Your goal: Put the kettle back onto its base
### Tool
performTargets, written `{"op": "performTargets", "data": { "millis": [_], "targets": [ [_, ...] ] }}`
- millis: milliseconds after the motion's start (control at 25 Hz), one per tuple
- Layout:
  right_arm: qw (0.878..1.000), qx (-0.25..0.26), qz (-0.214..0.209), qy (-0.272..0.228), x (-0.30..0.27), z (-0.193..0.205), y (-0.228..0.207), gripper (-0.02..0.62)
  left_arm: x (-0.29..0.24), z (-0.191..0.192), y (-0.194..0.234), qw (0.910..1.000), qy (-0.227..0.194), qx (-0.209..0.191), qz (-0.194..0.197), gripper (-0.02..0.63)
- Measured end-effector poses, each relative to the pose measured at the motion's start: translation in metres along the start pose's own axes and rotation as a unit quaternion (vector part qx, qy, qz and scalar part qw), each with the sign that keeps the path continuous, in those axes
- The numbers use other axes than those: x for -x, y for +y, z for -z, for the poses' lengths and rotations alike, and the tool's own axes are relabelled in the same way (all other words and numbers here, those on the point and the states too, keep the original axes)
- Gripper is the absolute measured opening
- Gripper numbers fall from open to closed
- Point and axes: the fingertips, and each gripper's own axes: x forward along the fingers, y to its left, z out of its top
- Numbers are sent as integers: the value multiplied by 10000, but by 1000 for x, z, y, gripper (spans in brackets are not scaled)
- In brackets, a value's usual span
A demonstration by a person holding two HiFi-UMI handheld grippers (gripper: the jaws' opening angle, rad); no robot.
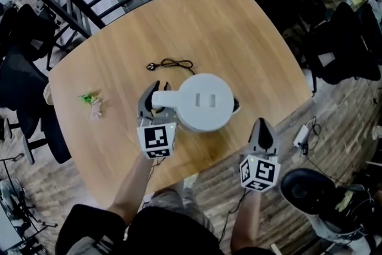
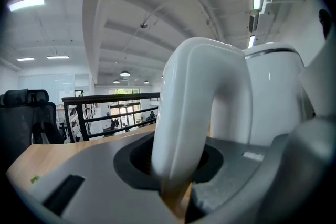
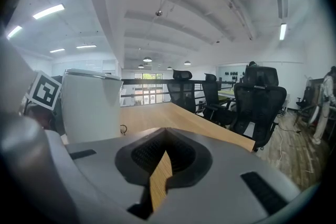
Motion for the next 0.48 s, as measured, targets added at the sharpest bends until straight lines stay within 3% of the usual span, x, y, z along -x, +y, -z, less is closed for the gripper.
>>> {"op": "performTargets", "data": {
  "millis": [480],
  "targets": [
    [10000, 9, 67, 44, 3, 12, -6, -2, -8, 1, -1, 9998, -150, 122, -9, 78]
  ]
}}
